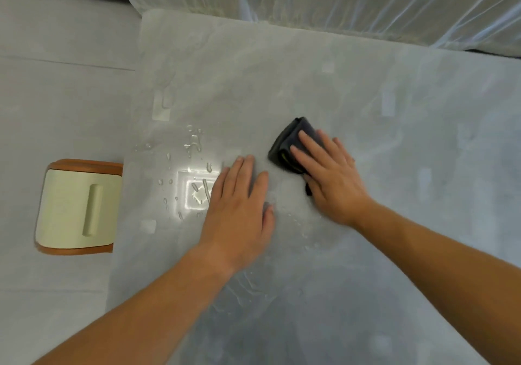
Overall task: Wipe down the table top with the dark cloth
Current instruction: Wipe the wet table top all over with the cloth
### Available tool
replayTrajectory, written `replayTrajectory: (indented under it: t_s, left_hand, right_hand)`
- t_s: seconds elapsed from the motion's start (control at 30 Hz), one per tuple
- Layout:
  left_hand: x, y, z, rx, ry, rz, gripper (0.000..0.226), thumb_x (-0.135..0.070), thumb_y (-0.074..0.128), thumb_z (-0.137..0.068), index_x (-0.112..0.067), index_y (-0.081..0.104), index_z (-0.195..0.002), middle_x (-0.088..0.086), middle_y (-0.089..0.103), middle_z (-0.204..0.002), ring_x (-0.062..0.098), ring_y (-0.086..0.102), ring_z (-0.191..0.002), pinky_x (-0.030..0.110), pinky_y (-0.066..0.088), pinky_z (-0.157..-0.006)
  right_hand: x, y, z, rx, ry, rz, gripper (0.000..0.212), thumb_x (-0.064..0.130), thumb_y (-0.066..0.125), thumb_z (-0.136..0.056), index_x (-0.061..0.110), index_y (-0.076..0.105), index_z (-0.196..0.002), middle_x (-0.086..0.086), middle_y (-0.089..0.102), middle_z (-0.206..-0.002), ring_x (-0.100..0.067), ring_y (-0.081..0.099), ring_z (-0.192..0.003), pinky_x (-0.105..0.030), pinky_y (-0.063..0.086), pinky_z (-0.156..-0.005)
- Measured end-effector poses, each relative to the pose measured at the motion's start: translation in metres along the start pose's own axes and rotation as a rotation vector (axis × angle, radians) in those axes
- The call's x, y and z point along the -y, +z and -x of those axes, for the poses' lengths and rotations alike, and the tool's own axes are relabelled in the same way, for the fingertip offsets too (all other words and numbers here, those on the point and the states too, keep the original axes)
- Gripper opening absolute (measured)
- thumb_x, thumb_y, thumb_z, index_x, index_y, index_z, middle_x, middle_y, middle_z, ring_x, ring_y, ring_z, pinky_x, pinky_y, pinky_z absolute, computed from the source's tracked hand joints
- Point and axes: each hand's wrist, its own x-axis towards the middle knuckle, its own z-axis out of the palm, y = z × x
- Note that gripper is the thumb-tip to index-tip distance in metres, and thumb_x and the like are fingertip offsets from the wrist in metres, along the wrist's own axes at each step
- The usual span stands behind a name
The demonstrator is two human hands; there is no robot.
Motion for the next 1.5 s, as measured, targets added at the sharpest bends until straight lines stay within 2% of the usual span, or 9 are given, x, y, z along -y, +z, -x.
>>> replayTrajectory:
  t_s: [0.17, 0.23, 0.47, 0.7, 0.83, 0.93, 1.17, 1.4, 1.5]
  left_hand:
    - [-0.008, 0.01, 0.015, 0.051, -0.003, -0.056, 0.064, -0.045, 0.029, -0.098, -0.012, 0.032, -0.153, 0.02, 0.012, -0.165, 0.032, 0.005, -0.154, 0.042, 0.001, -0.123]
    - [-0.008, 0.014, 0.016, 0.063, -0.003, -0.068, 0.066, -0.048, 0.027, -0.099, -0.013, 0.027, -0.155, 0.019, 0.008, -0.166, 0.031, 0.001, -0.154, 0.043, 0.002, -0.123]
    - [-0.007, 0.011, 0.02, 0.105, -0.016, -0.063, 0.068, -0.053, 0.027, -0.102, -0.017, 0.013, -0.158, 0.014, -0.008, -0.167, 0.026, -0.013, -0.153, 0.039, -0.009, -0.122]
    - [-0.023, 0.015, 0.054, 0.098, -0.059, -0.052, 0.068, -0.05, 0.022, -0.1, -0.014, 0.018, -0.157, 0.015, -0.006, -0.167, 0.027, -0.01, -0.154, 0.036, -0.013, -0.12]
    - [-0.029, 0.024, 0.074, 0.088, -0.07, -0.037, 0.066, -0.048, 0.027, -0.099, -0.014, 0.023, -0.156, 0.015, -0.001, -0.167, 0.028, -0.006, -0.154, 0.038, -0.008, -0.122]
    - [-0.035, 0.03, 0.097, 0.101, -0.082, -0.029, 0.065, -0.048, 0.027, -0.099, -0.013, 0.025, -0.154, 0.016, 0.004, -0.166, 0.029, -0.002, -0.154, 0.042, -0.002, -0.124]
    - [-0.037, 0.048, 0.129, 0.109, -0.096, -0.058, 0.07, -0.05, 0.021, -0.097, -0.014, 0.02, -0.158, 0.013, 0.002, -0.167, 0.028, -0.004, -0.154, 0.043, -0.001, -0.124]
    - [-0.042, 0.045, 0.135, 0.11, -0.121, -0.03, 0.067, -0.046, 0.026, -0.098, -0.013, 0.021, -0.156, 0.014, 0.003, -0.167, 0.028, -0.003, -0.154, 0.042, -0.001, -0.124]
    - [-0.044, 0.048, 0.153, 0.114, -0.124, -0.036, 0.065, -0.045, 0.026, -0.098, -0.013, 0.025, -0.155, 0.016, 0.008, -0.166, 0.029, 0.001, -0.154, 0.044, 0.003, -0.124]
  right_hand:
    - [-0.019, -0.017, -0.019, -0.122, 0.448, -0.115, 0.055, 0.024, 0.039, -0.102, 0.028, 0.028, -0.155, 0.003, 0.014, -0.167, -0.029, 0.008, -0.153, -0.049, 0.006, -0.124]
    - [0.006, -0.009, -0.007, -0.148, 0.499, -0.118, 0.056, 0.024, 0.041, -0.102, 0.027, 0.027, -0.156, 0.002, 0.013, -0.167, -0.03, 0.007, -0.153, -0.047, 0.004, -0.124]
    - [0.017, 0.006, 0.062, 0.031, 0.094, -0.044, 0.055, 0.033, 0.033, -0.1, 0.026, 0.032, -0.154, 0.003, 0.018, -0.165, -0.031, 0.011, -0.153, -0.05, 0.009, -0.123]
    - [0.025, 0.003, 0.052, -0.103, 0.431, -0.124, 0.059, 0.02, 0.043, -0.1, 0.027, 0.027, -0.156, 0.002, 0.012, -0.167, -0.03, 0.004, -0.154, -0.047, 0.001, -0.124]
    - [0.067, 0.026, 0.105, -0.043, 0.159, -0.06, 0.063, 0.019, 0.049, -0.094, 0.024, 0.032, -0.155, -0.002, 0.02, -0.165, -0.035, 0.011, -0.152, -0.053, 0.009, -0.123]
    - [0.046, 0.025, 0.115, 0.039, 0.016, -0.024, 0.062, 0.023, 0.038, -0.091, 0.024, 0.035, -0.153, -0.001, 0.022, -0.165, -0.034, 0.013, -0.152, -0.054, 0.012, -0.122]
    - [0.029, 0.008, 0.09, -0.063, 0.352, -0.096, 0.065, 0.011, 0.045, -0.095, 0.026, 0.027, -0.156, 0.0, 0.012, -0.167, -0.034, 0.004, -0.153, -0.05, 0.005, -0.124]
    - [0.048, 0.035, 0.174, 0.107, -0.174, 0.053, 0.065, 0.022, 0.036, -0.091, 0.027, 0.027, -0.155, -0.001, 0.02, -0.165, -0.033, 0.01, -0.153, -0.052, 0.011, -0.123]
    - [0.024, 0.021, 0.159, 0.037, -0.035, 0.016, 0.064, 0.015, 0.041, -0.089, 0.025, 0.035, -0.153, -0.001, 0.025, -0.164, -0.035, 0.017, -0.151, -0.053, 0.015, -0.121]
